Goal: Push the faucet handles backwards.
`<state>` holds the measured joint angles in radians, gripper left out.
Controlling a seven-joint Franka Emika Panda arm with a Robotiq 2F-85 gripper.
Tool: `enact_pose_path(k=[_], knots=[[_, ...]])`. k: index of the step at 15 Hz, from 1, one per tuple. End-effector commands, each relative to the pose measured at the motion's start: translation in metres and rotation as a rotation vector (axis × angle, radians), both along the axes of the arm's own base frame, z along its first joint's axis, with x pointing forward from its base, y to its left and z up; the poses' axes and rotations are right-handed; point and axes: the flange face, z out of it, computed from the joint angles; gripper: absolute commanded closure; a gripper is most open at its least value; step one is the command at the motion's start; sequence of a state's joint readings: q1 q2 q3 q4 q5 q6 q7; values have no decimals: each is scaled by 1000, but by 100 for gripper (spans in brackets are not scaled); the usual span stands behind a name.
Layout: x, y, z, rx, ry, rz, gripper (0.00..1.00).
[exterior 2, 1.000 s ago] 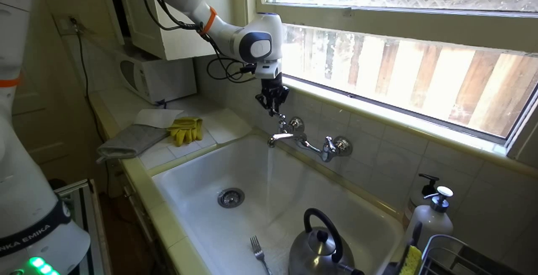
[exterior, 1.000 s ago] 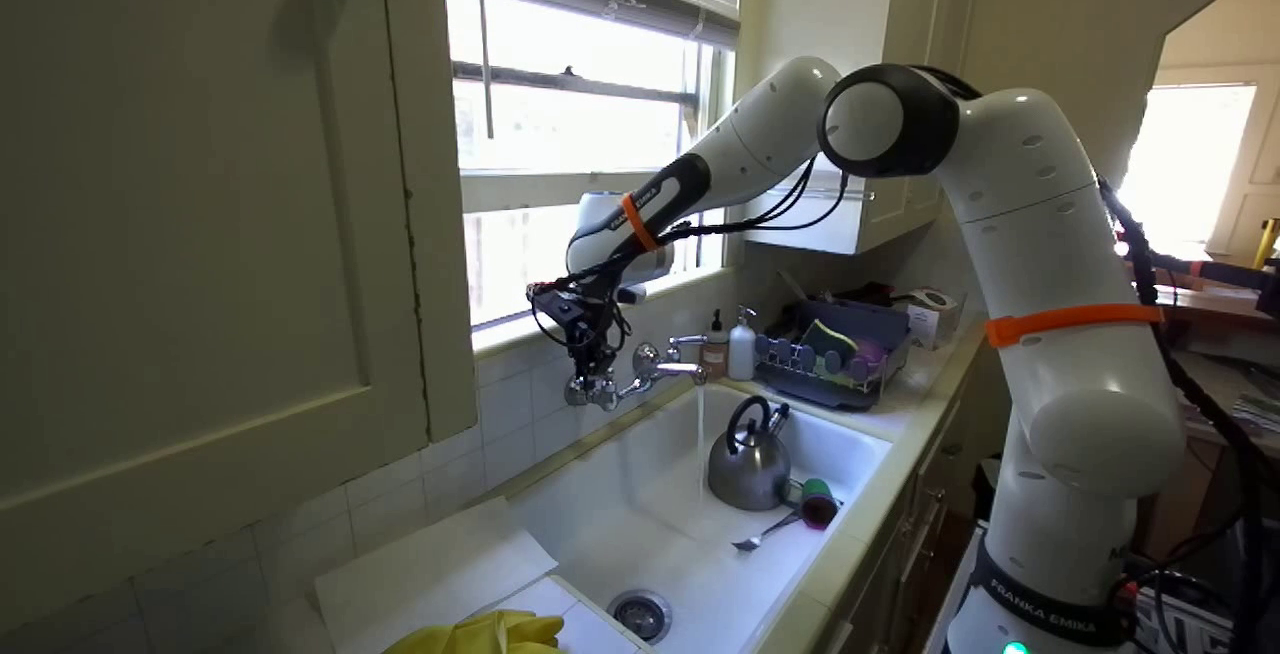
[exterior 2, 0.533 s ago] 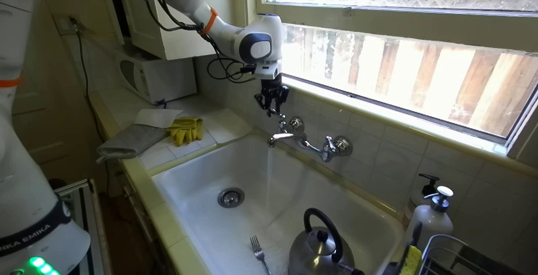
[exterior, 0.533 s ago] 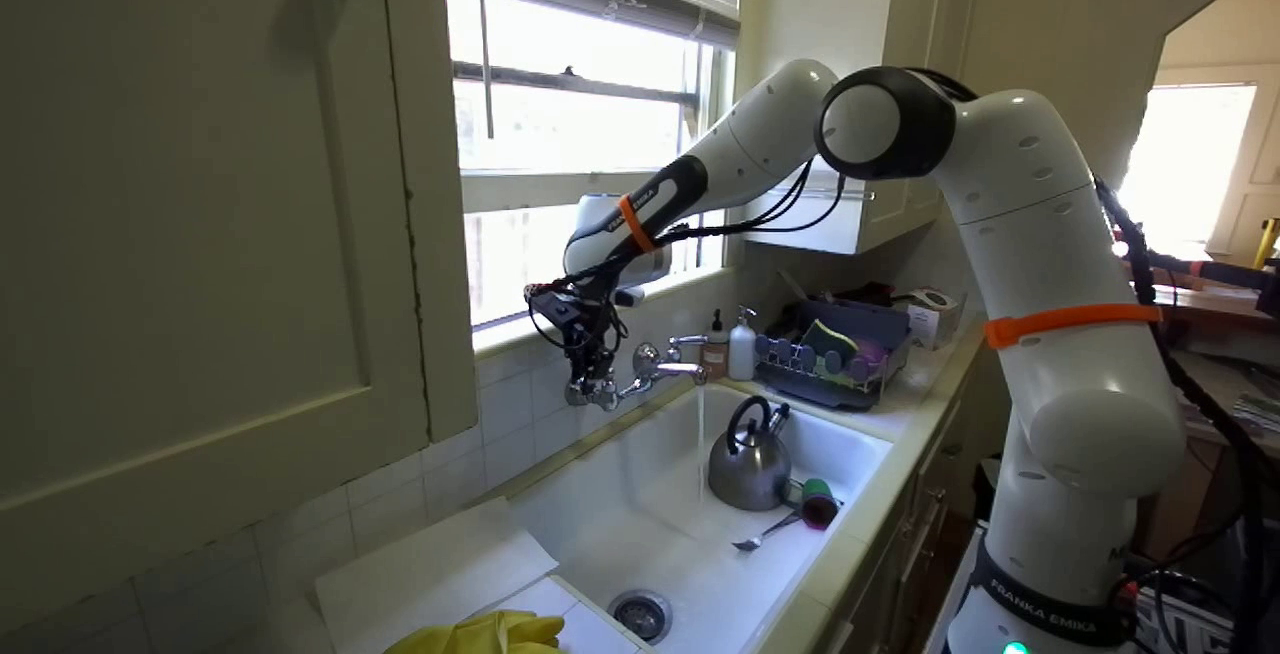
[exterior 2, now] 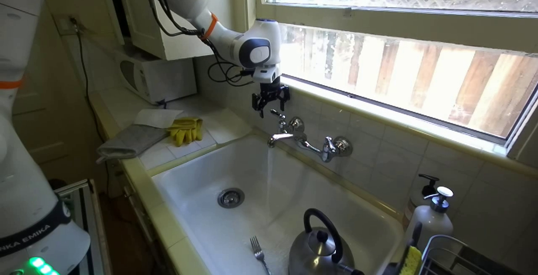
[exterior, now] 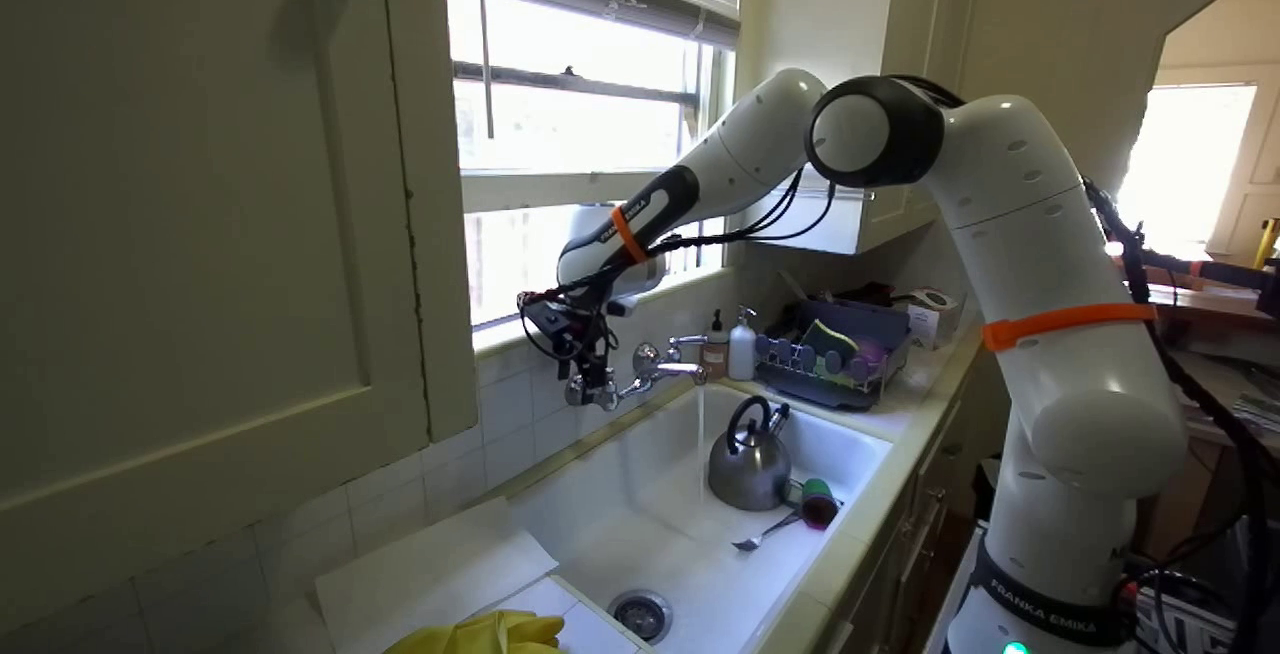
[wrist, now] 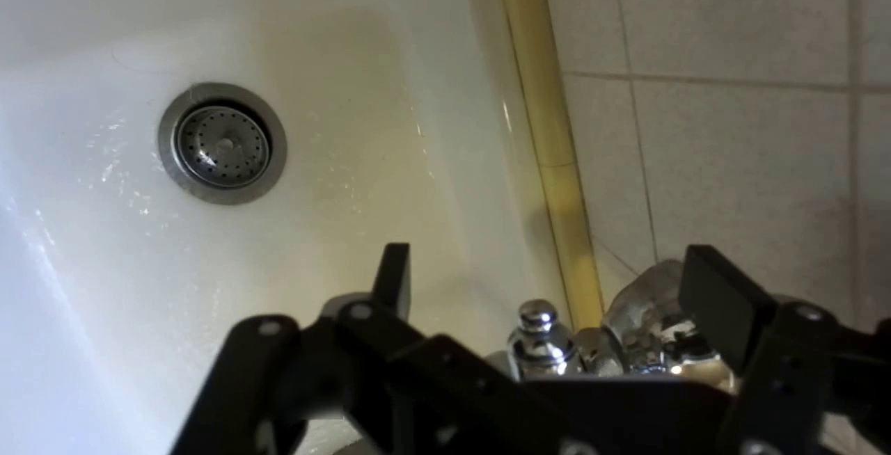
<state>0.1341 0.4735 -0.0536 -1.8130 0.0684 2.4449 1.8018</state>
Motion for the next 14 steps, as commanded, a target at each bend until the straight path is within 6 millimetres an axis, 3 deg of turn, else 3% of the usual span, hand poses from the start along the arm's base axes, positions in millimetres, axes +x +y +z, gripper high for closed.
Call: enact_pose_path(k=[1,6,14], knots=[[-17,5,13,5,-27,-10,0],[-60,0,40,18,-5,136,0],[-129,-67,97,-17,-54,580,0]])
